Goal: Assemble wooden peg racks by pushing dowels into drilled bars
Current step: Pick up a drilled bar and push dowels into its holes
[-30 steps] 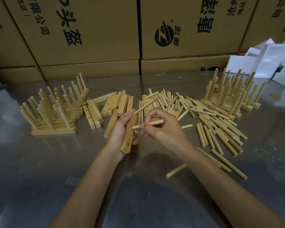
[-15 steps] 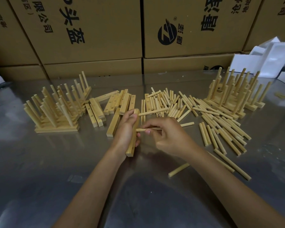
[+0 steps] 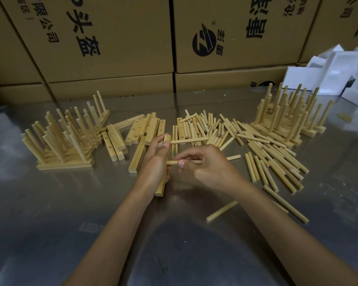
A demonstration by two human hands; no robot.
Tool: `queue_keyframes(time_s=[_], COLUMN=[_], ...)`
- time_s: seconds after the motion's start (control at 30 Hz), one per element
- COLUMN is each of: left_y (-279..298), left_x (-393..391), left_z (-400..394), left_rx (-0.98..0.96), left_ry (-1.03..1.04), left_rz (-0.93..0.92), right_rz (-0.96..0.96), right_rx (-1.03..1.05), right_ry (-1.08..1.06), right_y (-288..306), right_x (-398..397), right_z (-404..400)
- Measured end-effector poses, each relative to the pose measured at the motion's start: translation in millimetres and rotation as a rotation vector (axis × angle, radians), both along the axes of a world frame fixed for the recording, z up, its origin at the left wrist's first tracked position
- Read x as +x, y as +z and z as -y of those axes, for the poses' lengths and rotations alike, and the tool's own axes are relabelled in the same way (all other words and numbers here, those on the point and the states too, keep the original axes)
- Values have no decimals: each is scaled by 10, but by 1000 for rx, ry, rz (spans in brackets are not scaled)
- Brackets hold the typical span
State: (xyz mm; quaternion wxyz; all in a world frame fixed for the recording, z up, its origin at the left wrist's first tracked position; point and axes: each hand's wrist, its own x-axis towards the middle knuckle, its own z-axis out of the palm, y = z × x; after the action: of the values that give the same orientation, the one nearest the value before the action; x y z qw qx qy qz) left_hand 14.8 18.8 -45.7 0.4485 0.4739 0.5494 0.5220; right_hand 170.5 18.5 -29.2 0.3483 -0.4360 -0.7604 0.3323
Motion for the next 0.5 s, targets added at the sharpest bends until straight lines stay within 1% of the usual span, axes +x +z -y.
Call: queue_keyframes(time_s=[0.1,0.2,0.27,0.3,0.33,0.37,0.4,0.43,0.47,0.5], left_y=[-18,-62,-71,-74,-78,-83,-86,-87,-84,-80], left_x=[-23,-54,-99,-124,-146,-161,-171,-174,-173,-171], left_z=[-30,-74,-115,-136,-152,-161,-165,-163,-157,-152], left_rx=[-65,-108,-125,-130,-132,-134,-135,-137,-138,-139], left_ry=[-11,21,61,78,89,93,93,90,86,84], left_rz=[62,172,240,264,281,289,292,292,290,287], right_rz=[-96,-104,-124,-118,-66,67,259,446,565,609], right_rx=[-126,-225,-240,-215,-161,-86,-18,24,29,16], right_ry=[27,35,-28,-92,-165,-229,-268,-270,-260,-263], right_y=[74,181,201,185,149,102,50,0,-44,-72], right_x=[66,227,370,447,529,613,685,734,765,766], right_z=[-24,-85,-154,-196,-245,-293,-337,-368,-393,-400])
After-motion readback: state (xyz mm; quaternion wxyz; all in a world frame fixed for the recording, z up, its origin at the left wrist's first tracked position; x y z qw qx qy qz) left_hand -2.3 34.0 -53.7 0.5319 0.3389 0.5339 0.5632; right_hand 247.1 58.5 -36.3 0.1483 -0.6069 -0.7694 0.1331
